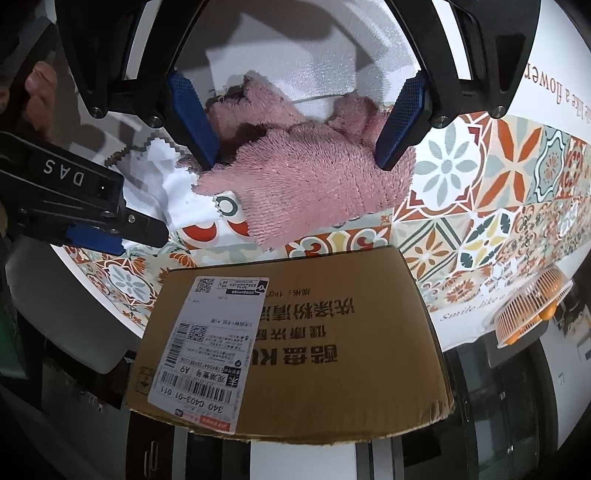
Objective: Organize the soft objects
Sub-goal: 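Grasp the pink fuzzy towel with the left tool while the right tool grasps the white cloth, then lift and carry the pink towel and white cloth over the box with both tools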
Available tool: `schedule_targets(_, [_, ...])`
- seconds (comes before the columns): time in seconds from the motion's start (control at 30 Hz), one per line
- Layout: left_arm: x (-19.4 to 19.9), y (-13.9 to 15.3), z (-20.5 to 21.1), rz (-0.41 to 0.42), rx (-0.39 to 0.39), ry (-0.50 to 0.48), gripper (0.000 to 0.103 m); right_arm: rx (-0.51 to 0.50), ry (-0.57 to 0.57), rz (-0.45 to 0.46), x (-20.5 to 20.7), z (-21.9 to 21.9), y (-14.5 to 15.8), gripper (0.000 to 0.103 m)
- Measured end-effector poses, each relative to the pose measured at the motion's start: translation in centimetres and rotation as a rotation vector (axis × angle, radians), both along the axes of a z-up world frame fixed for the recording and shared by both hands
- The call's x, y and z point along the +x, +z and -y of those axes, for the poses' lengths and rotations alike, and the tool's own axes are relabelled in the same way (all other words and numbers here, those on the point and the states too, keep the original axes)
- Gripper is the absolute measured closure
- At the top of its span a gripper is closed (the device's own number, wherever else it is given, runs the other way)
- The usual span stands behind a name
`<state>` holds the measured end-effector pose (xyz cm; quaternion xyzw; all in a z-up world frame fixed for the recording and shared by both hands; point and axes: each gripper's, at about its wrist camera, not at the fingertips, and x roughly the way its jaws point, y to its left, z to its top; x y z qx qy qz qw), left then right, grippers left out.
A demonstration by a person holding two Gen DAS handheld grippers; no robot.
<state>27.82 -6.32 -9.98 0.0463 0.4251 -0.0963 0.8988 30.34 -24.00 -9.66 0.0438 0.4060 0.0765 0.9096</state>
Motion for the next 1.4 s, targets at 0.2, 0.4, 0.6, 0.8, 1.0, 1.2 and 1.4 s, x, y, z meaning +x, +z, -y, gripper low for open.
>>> schedule_targets(0.2, [0.5,-0.6,0.1,-0.031,-0.001,-0.004,0.034,-0.022,0.016,-0.009,0.5,-0.5,-0.5,0.045])
schedule_targets(0.4, [0.4,-0.8,0.2,-0.032,0.015,-0.004,0.053,-0.053,0.051,-0.043,0.8,-1.0,-1.3,0.083])
schedule_targets(0.6, [0.1,-0.4,-0.2,-0.012,0.007,0.002,0.082,-0.064,0.046,0.012,-0.2,-1.0,-0.3,0.092])
schedule_targets(0.8, [-0.1,0.0,-0.7,-0.010,-0.024,0.005,0.091,-0.067,0.028,0.047,-1.5,-1.5,1.0,0.093])
schedule_targets(1.0, [-0.7,1.3,-1.1,0.015,-0.062,0.004,0.092,-0.051,0.017,0.071,-2.4,-1.8,2.3,0.093])
schedule_targets(1.2, [-1.8,3.3,-1.6,0.058,-0.088,0.000,0.092,-0.037,0.000,0.110,-3.5,-2.1,4.0,0.093])
schedule_targets(1.4, [-2.9,5.4,-1.8,0.106,-0.106,-0.016,0.092,-0.028,-0.017,0.152,-4.8,-1.9,6.0,0.093])
